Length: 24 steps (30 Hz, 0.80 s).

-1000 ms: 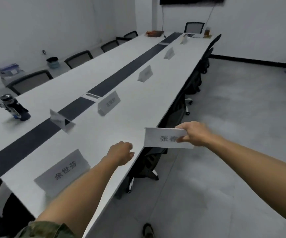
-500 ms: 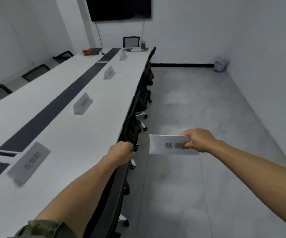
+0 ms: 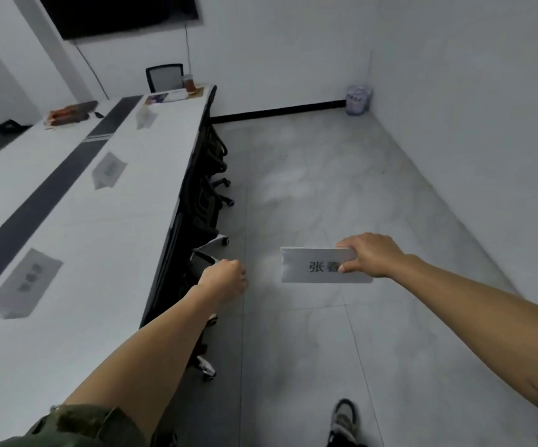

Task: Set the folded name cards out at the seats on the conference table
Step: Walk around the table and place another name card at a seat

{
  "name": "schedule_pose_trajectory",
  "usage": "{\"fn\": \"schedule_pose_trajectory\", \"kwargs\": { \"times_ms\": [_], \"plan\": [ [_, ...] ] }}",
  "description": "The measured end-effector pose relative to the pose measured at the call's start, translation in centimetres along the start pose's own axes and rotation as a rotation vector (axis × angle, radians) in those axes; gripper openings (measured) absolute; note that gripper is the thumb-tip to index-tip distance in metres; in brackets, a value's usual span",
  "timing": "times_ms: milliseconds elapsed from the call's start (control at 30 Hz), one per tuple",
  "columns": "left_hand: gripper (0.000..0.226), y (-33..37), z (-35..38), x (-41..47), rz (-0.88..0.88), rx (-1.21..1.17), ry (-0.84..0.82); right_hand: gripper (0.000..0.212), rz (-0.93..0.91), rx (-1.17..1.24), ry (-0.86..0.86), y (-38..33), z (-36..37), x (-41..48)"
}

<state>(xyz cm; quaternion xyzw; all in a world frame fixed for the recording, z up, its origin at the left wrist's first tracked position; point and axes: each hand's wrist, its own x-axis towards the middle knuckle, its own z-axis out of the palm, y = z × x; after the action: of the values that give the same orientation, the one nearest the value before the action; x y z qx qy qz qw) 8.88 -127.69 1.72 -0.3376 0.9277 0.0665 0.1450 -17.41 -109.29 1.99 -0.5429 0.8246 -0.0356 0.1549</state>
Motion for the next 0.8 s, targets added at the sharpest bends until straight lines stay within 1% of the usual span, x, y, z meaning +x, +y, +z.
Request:
{"fn": "schedule_pose_trajectory", "kwargs": {
  "times_ms": [100, 233, 300, 367, 433, 600, 700, 800],
  "plan": [
    [0.027, 0.9, -2.8, 8.2, -0.064, -0.078, 0.007, 0.023, 0.001, -0.013, -0.025, 4.6, -3.2, 6.8],
    [0.032, 2.0, -6.9, 17.4, -0.104, -0.091, 0.053, 0.032, 0.012, -0.03, -0.024, 9.0, -7.9, 15.6],
    [0.028, 1.6, -8.4, 21.8, -0.099, -0.083, 0.033, 0.033, 0.011, -0.031, -0.028, 10.8, -9.7, 20.2],
    [0.023, 0.6, -9.5, 26.3, -0.073, -0.085, -0.008, 0.033, -0.004, -0.044, -0.031, 12.2, -11.0, 24.8],
    [0.026, -0.9, -10.3, 31.9, -0.092, -0.108, -0.035, 0.034, -0.01, -0.062, -0.042, 13.8, -11.8, 30.5],
    [0.023, -5.1, -13.1, 47.0, -0.081, -0.101, -0.034, 0.034, -0.001, -0.073, -0.046, 17.3, -14.2, 45.3],
    [0.023, -7.7, -16.8, 56.1, -0.056, -0.08, -0.064, 0.035, 0.037, -0.069, -0.054, 18.9, -17.2, 53.6],
    [0.019, -9.3, -21.8, 64.3, -0.055, -0.091, -0.034, 0.038, 0.062, -0.059, -0.012, 20.8, -21.2, 61.2]
  ]
}}
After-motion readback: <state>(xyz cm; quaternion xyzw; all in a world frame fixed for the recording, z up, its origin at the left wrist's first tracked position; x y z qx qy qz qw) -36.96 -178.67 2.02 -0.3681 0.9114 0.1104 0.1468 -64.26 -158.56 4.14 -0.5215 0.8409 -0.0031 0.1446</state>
